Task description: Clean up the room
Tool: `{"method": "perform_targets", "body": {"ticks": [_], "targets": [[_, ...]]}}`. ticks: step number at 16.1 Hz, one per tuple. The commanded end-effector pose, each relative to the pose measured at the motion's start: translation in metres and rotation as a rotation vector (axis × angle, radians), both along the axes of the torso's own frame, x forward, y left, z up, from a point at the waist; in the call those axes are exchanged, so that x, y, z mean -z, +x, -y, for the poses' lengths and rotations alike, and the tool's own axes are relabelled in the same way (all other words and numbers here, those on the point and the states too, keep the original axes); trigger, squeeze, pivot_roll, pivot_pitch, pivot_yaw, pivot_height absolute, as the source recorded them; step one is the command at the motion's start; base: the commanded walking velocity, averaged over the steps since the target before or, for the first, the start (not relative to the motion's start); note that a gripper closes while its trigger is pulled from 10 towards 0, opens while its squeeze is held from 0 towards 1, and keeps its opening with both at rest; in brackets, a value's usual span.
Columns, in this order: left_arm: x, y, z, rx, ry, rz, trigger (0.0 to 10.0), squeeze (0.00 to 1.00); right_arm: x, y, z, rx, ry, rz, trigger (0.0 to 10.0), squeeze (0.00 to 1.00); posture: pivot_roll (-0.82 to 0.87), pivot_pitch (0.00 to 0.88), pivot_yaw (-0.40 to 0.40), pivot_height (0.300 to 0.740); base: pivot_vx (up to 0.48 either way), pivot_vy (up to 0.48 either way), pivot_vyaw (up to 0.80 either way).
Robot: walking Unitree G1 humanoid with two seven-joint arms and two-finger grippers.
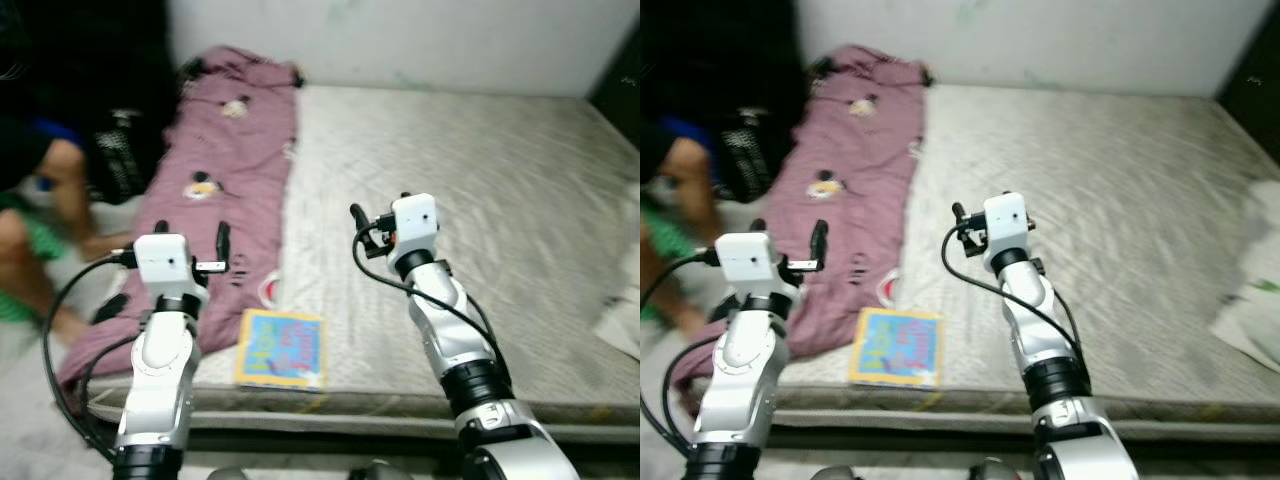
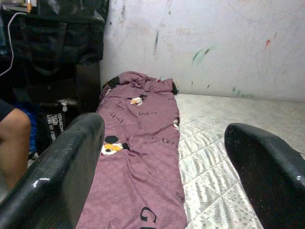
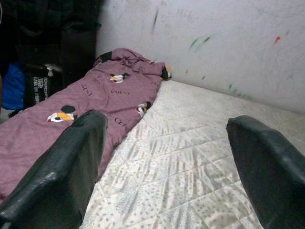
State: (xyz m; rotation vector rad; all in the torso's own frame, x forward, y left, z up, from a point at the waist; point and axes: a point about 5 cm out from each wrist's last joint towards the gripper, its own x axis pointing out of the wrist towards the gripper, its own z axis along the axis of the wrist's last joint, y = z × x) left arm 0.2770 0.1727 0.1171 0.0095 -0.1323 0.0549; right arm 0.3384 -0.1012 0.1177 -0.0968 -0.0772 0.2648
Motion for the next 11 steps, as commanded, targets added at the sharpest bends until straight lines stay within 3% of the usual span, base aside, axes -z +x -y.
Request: {"method": "perform_targets", "body": {"ticks": [1,11], "targets": [[0.0009,-0.0012,-0.0069,-0.026,0.011,-0.014,10.0,0.0,-0.0037,0.0009,-0.0084,-0.021,0.008,0.01,10.0,0.0,0.07,0.0,-0.019,0.74,0.0,0.0,0.0],[0.0002,0.0006,-0.0063,-0.025,0.015,-0.014,10.0,0.0,-0.0039,0.002,-0.0082,-0.018,0.0,0.011,10.0,0.0,0.07,0.0,-0.02,0.74,0.0,-0.027,0.0]]}}
